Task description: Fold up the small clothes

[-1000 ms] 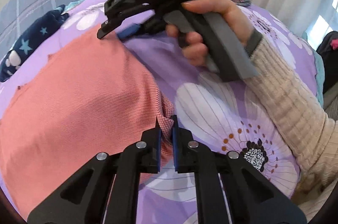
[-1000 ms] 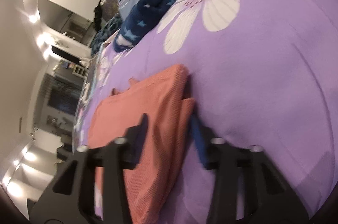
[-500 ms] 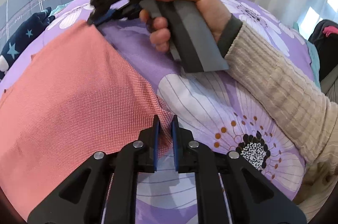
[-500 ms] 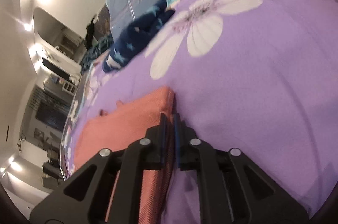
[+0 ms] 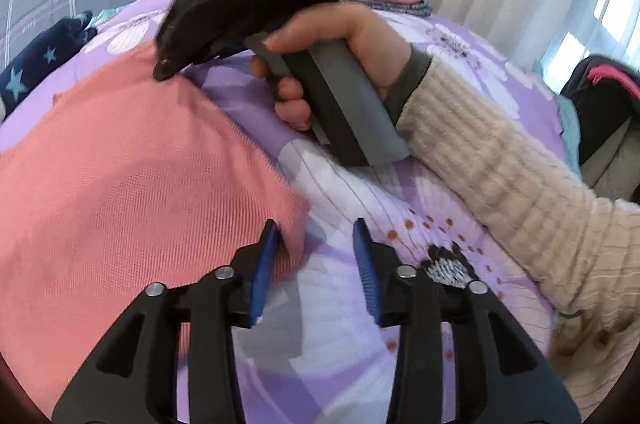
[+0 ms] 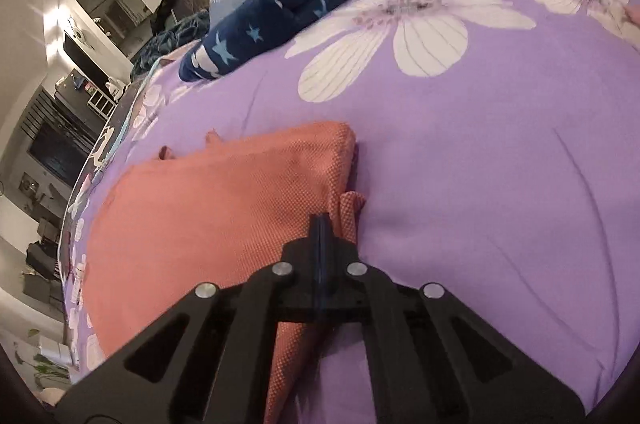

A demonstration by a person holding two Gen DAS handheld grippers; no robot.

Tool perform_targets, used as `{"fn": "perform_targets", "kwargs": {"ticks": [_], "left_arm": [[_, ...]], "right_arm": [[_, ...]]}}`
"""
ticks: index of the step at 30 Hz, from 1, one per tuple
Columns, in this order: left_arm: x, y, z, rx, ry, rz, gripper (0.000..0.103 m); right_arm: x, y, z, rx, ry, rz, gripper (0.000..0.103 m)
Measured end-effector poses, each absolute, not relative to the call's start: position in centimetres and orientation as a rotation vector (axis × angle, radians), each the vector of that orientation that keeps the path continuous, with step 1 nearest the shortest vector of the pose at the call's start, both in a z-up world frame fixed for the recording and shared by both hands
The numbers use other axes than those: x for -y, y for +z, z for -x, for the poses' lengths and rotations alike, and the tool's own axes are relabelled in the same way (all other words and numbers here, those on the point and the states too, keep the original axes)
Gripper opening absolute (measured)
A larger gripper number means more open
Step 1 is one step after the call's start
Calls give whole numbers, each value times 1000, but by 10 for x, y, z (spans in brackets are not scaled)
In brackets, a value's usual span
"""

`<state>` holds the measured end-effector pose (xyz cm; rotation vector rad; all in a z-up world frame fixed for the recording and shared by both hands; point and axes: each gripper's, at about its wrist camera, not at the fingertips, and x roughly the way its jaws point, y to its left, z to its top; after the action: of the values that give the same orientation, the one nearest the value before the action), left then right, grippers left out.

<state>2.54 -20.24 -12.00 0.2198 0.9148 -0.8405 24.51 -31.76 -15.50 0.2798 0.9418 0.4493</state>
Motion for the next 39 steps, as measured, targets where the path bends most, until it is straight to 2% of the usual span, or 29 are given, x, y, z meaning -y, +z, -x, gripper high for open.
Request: {"fn": "perform_targets", "kwargs": {"ticks": [5,10,11,12,16,18,21,24,27,33,39], "left_arm": [[121,-101,-15,-844,-699,-129,46],[-19,-90,3,-789,-376,-2,52],[-45,-91,7,-781,-319,28,53],[-80,-94,15,-776,-244,76,53],[-158,-110,29,-780,-106,217,53],[-175,-114,29,-769,-61,232,52],[-187,-110,28,-721,-58,258,52],[-196,-106,22,-691,-84,281,52],[-205,-112,21,-685,-97,284,52],[-230,-125,25,-669,-127,355,52],[-243,-132,14,-669,-161,405,52]], "right_arm": [[302,-152,-230,-877,415,-138,1],[331,-153,-236,-932,418,-339,1],[344,-146,-229,-936,361,-425,3],[350,-138,-221,-919,312,-450,11],[304,-78,-157,-757,293,-246,13],[249,-61,-124,-710,368,-98,34],[138,-60,-66,-639,533,180,47],[24,-95,-2,-576,724,537,50],[-35,-126,33,-481,743,769,50],[-76,-164,27,-459,563,938,52],[-95,-172,11,-432,487,973,51]]}}
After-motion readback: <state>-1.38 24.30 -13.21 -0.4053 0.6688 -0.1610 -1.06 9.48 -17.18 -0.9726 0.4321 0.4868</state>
